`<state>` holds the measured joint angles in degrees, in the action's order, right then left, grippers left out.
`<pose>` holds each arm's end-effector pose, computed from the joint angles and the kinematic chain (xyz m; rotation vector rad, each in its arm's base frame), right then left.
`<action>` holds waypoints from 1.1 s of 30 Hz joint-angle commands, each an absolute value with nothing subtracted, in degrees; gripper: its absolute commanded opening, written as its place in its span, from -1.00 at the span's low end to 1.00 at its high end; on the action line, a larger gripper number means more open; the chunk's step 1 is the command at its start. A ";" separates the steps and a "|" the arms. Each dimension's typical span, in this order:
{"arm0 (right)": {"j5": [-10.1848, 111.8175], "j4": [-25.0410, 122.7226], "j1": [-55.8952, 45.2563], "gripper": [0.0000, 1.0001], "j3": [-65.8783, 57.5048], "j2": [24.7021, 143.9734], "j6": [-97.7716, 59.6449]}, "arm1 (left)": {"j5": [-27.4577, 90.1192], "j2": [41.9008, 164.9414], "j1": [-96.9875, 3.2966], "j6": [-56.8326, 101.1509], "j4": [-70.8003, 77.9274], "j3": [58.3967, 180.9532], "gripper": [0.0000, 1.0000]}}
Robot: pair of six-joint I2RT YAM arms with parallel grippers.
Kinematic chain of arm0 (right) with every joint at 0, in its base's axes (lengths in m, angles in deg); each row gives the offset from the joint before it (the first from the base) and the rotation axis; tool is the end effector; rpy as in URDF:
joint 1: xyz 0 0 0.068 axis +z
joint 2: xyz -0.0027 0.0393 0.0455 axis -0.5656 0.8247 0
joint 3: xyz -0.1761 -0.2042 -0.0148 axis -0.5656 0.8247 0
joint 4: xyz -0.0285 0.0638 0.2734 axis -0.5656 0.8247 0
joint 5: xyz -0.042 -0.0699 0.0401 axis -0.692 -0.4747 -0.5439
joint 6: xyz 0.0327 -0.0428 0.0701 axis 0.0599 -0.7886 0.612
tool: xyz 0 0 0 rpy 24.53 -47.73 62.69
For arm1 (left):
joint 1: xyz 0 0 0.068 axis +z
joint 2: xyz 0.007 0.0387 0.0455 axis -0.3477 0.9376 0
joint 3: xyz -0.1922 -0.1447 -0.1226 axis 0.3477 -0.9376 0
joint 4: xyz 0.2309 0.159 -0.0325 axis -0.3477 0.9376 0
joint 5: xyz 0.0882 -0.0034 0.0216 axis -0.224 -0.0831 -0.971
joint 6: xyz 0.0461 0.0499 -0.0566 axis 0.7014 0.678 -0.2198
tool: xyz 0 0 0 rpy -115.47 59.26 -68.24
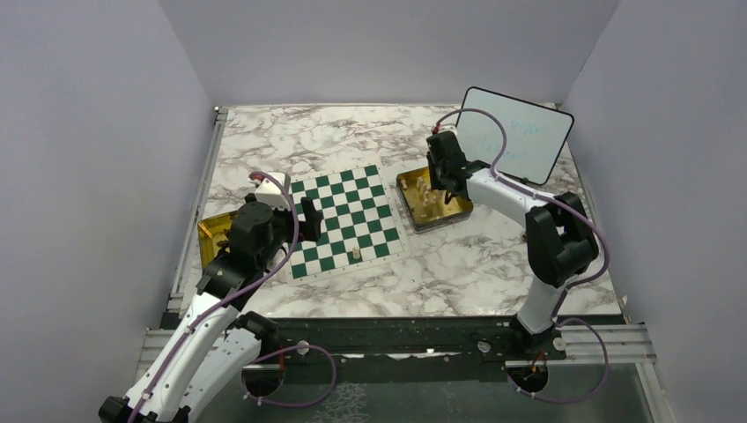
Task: Set up the chess pieces on the board
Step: Pick up the chess piece from the storage box.
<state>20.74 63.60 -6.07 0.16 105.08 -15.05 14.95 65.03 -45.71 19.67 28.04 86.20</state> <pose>0.3980 0.1808 0.1798 -0.1674 2.2931 -0.1168 0.2024 -0.0838 0.2849 0.0962 1.9393 -0.3227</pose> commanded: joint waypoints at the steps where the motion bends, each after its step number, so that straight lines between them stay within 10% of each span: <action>1: 22.68 61.32 -7.51 -0.20 -2.95 108.50 -16.28 | 15.69 63.66 -45.83 20.38 26.22 86.44 0.98; 33: 24.47 63.06 -8.68 -0.43 -5.06 112.96 -16.00 | 15.16 62.95 -45.83 20.47 26.05 86.38 0.98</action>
<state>24.67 62.46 -8.32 -3.29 112.57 -15.92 14.93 63.67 -45.71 19.87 27.64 86.20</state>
